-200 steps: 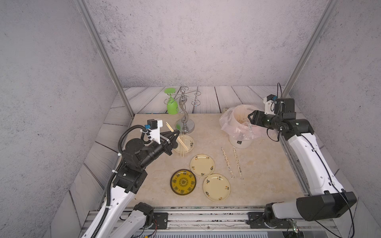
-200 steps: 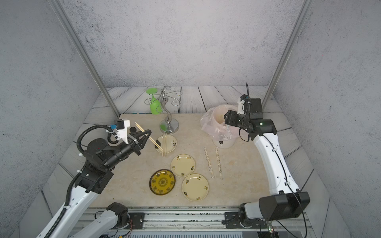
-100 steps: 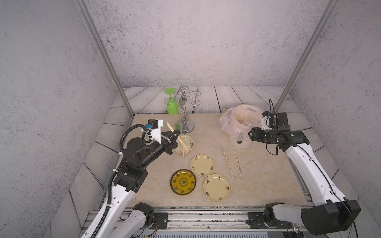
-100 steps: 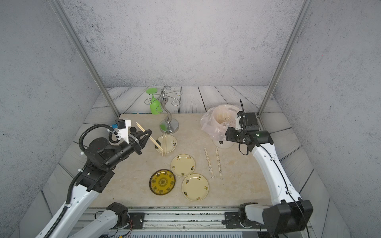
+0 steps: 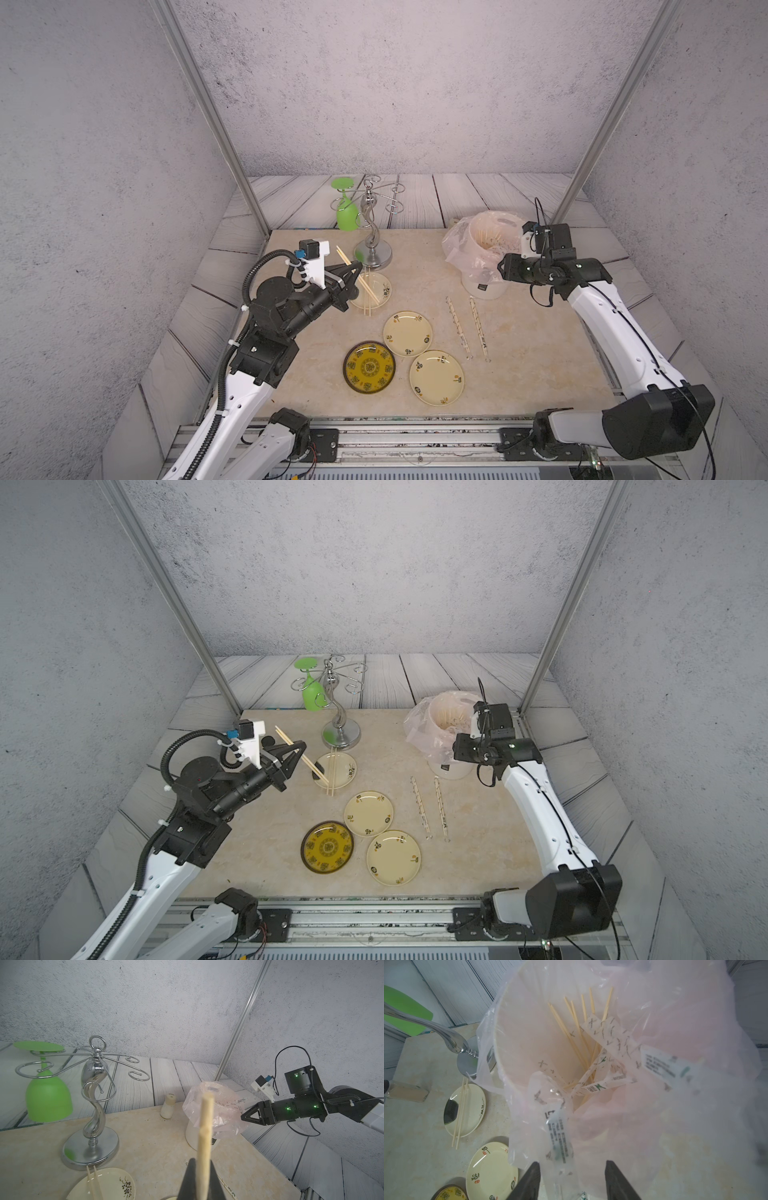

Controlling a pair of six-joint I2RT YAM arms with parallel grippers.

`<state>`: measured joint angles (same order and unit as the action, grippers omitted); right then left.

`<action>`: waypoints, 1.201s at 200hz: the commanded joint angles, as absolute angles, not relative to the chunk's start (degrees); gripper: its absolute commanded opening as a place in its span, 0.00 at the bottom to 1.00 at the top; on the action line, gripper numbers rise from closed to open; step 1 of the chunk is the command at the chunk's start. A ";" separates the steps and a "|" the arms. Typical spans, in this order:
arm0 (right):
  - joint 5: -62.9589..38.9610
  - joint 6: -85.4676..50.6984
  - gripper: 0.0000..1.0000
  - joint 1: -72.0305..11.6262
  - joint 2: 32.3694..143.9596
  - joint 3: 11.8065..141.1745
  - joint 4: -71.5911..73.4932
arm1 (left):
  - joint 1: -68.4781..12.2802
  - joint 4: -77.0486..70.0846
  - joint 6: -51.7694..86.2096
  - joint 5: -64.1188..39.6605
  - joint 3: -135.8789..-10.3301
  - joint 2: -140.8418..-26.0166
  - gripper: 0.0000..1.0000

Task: Remove the packaging of disposable chopsticks
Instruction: Place the packet bag in the trash bin.

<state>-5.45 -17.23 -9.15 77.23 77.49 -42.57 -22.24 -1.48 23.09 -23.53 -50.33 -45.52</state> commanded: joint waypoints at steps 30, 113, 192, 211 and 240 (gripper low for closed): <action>-3.16 -16.26 0.32 -9.83 78.51 80.00 -42.19 | -21.88 -2.02 21.95 -23.51 -51.60 -45.18 0.00; -0.70 -15.02 0.20 -9.76 82.32 88.62 -43.45 | -21.88 -2.03 21.83 -23.82 -51.65 -45.09 0.00; 4.03 -12.51 0.52 -9.75 91.93 97.95 -45.35 | -21.88 -1.86 21.64 -23.66 -51.74 -45.42 0.00; 5.32 -12.00 0.65 -9.78 92.86 100.19 -46.61 | -21.85 -1.78 21.75 -23.73 -51.79 -45.60 0.00; 6.88 -11.27 0.78 -9.80 92.43 101.98 -47.20 | -21.81 -1.63 21.85 -24.26 -51.96 -46.05 0.00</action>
